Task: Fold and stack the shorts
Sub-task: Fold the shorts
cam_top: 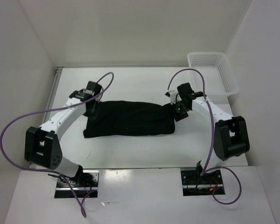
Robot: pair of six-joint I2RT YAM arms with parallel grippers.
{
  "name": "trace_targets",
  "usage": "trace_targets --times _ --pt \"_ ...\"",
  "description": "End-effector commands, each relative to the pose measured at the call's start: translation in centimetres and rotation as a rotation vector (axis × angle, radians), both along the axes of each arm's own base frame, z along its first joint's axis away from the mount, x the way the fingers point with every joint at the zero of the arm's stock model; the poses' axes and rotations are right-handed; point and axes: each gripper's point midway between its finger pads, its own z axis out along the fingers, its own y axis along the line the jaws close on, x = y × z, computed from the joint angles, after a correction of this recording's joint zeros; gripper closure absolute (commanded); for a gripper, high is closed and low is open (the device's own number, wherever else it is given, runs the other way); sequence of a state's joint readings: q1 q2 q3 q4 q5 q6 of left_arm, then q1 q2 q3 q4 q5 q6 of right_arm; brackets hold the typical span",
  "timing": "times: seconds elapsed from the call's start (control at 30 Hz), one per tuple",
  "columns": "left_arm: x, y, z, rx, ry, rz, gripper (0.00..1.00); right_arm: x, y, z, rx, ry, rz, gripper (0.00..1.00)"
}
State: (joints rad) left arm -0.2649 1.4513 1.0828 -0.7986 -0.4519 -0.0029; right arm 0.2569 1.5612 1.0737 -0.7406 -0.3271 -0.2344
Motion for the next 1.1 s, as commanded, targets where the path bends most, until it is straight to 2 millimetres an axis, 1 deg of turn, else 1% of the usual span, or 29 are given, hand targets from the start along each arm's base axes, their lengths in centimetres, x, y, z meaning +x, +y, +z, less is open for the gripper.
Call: trace_targets --times 0.0,0.03,0.07,0.1,0.13,0.17,0.2,0.23,0.27,0.3,0.33,0.37,0.43,0.47,0.5,0.53,0.57,0.6,0.63,0.67,0.7,0.73,0.8,0.83,0.87,0.93,0.97,1.03,1.07 --pt "5.7 -5.6 3.6 -0.172 -0.107 -0.107 0.33 1.8 1.6 0.7 0.099 0.053 -0.182 0.25" --pt "6.7 -6.9 3.8 -0.201 -0.111 -0.132 0.33 1.9 1.7 0.5 0.107 0.067 -0.212 0.25" --pt "7.8 -8.3 2.7 -0.219 -0.082 -0.154 0.32 1.5 1.6 -0.5 0.1 0.109 -0.272 0.25" --pt "9.4 -9.8 3.8 -0.253 -0.109 -0.179 0.32 1.5 1.3 -1.2 0.101 0.134 -0.308 0.25" --pt "9.8 -11.8 2.1 -0.293 -0.055 -0.216 0.32 0.6 1.0 -2.3 0.081 0.175 -0.339 0.25" --pt "10.2 -12.8 1.6 -0.31 -0.041 -0.235 0.32 0.4 0.7 -3.1 0.066 0.196 -0.385 0.25" --pt "10.5 -13.7 1.1 -0.325 -0.026 -0.252 0.32 0.3 0.7 -3.4 0.068 0.2 -0.393 0.25" --pt "11.2 -14.8 1.3 -0.344 -0.031 -0.27 0.32 0.2 0.6 -3.9 0.053 0.212 -0.398 0.25" --pt "11.2 -16.4 0.0 -0.371 0.004 -0.299 0.32 0.4 0.7 -4.5 0.052 0.223 -0.408 0.25" --pt "11.5 -16.9 -0.4 -0.391 0.017 -0.307 0.32 0.5 0.7 -4.8 0.052 0.223 -0.408 0.25" --pt "11.4 -18.1 -0.7 -0.411 0.03 -0.331 0.32 0.1 0.7 -5.3 0.047 0.246 -0.423 0.27" --pt "11.3 -19.6 -1.4 -0.444 0.059 -0.359 0.32 0.3 0.7 -5.9 0.046 0.256 -0.433 0.27" --pt "10.9 -20.6 -3.4 -0.445 0.11 -0.373 0.32 0.0 0.6 -6.9 0.042 0.265 -0.462 0.3" --pt "10.3 -21.5 -4.1 -0.451 0.133 -0.392 0.32 0.1 0.6 -7.1 0.045 0.26 -0.461 0.31" --pt "10.5 -21.6 -4.7 -0.449 0.139 -0.39 0.32 -0.3 0.6 -7.7 0.042 0.276 -0.476 0.36" --pt "10.0 -22.0 -5.9 -0.442 0.165 -0.396 0.32 0.2 0.8 -7.7 0.054 0.261 -0.486 0.4" --pt "9.8 -22.1 -6.3 -0.447 0.177 -0.397 0.32 -0.1 0.6 -8.0 0.044 0.27 -0.498 0.44" --pt "9.3 -22.2 -7.6 -0.44 0.201 -0.401 0.32 0.3 0.7 -7.9 0.053 0.26 -0.507 0.47" --pt "9.7 -22.4 -7.5 -0.445 0.184 -0.405 0.32 0.5 0.8 -8.2 0.055 0.257 -0.507 0.53" --pt "9.2 -22.2 -8.4 -0.438 0.208 -0.399 0.32 0.5 0.8 -8.2 0.056 0.261 -0.515 0.56" --pt "9.4 -22.3 -9.0 -0.437 0.21 -0.399 0.32 0.8 0.9 -8.1 0.064 0.247 -0.514 0.6" --pt "9.4 -22.1 -9.3 -0.428 0.206 -0.395 0.32 1.2 1.0 -8.1 0.074 0.236 -0.524 0.69" --pt "9.4 -21.9 -10.3 -0.415 0.217 -0.389 0.32 1.5 0.9 -8.1 0.07 0.223 -0.528 0.78" --pt "9.8 -22.1 -10.3 -0.419 0.203 -0.392 0.32 1.7 1.0 -8.1 0.075 0.214 -0.527 0.86" --pt "9.5 -21.7 -11.1 -0.402 0.22 -0.384 0.32 1.8 0.8 -8.1 0.068 0.209 -0.531 0.89" --pt "10.0 -21.8 -11.8 -0.395 0.213 -0.382 0.32 2.7 0.6 -7.7 0.057 0.167 -0.496 0.97" --pt "10.0 -21.6 -12.2 -0.383 0.217 -0.377 0.32 3.6 0.5 -7.1 0.049 0.139 -0.487 0.99" --pt "11.2 -22.0 -12.3 -0.382 0.19 -0.38 0.32 5.2 0.2 -5.6 0.038 0.057 -0.449 1.0" --pt "11.4 -22.0 -12.8 -0.373 0.191 -0.376 0.32 6.3 0.1 -4.7 0.032 0.019 -0.432 1.0"
